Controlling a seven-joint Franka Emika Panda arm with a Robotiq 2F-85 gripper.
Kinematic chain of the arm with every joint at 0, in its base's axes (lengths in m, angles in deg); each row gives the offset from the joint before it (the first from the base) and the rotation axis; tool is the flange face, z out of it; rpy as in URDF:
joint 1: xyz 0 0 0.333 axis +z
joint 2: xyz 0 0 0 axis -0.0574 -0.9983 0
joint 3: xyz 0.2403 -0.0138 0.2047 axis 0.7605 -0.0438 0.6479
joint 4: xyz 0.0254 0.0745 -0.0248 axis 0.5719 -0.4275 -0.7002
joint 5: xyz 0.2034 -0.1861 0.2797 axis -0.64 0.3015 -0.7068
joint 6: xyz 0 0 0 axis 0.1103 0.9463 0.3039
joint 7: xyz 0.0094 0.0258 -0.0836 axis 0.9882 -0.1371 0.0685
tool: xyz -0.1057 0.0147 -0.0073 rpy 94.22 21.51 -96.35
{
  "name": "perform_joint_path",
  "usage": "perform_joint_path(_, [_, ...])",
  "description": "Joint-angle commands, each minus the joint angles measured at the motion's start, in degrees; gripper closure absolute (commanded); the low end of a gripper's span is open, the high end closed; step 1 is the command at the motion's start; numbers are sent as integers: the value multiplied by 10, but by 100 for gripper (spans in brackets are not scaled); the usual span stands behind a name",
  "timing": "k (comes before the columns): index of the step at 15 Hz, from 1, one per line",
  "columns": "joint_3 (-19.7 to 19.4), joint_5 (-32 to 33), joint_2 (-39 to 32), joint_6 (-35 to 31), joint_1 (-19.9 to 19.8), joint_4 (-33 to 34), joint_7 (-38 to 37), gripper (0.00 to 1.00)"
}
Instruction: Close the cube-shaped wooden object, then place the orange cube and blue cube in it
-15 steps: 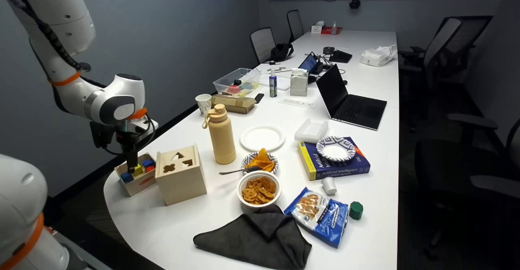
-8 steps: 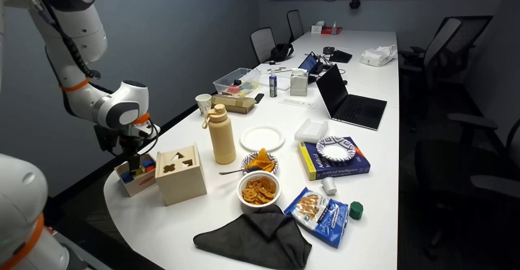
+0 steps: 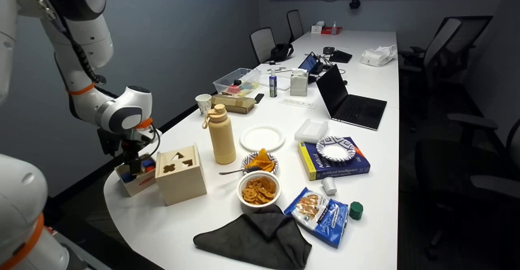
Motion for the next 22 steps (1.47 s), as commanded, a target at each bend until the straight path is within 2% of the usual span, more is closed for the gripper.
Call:
perform_joint_path(1, [6,-27,7,0,-6,-10,12,0])
perform_joint_path(2, [5,-31,7,-1,-6,-11,12,0])
perform_joint_path(5, [8,-41,3,-2,-10,-12,17,12])
perform_joint_path(6, [9,-44,2,-3,-11,-12,19,21])
perform_joint_path(7, [9,-46,1,-3,-11,-12,19,36])
perform_joint_path(8, [7,-47,0,-2,-10,-11,18,36])
perform_joint_path(13, [2,-46,-1,0,-6,-11,13,76])
perform_joint_path(15, [0,-46,-1,0,-5,-11,11,89])
perform_joint_path(22, [-2,-46,26,4,-8,-25,7,89])
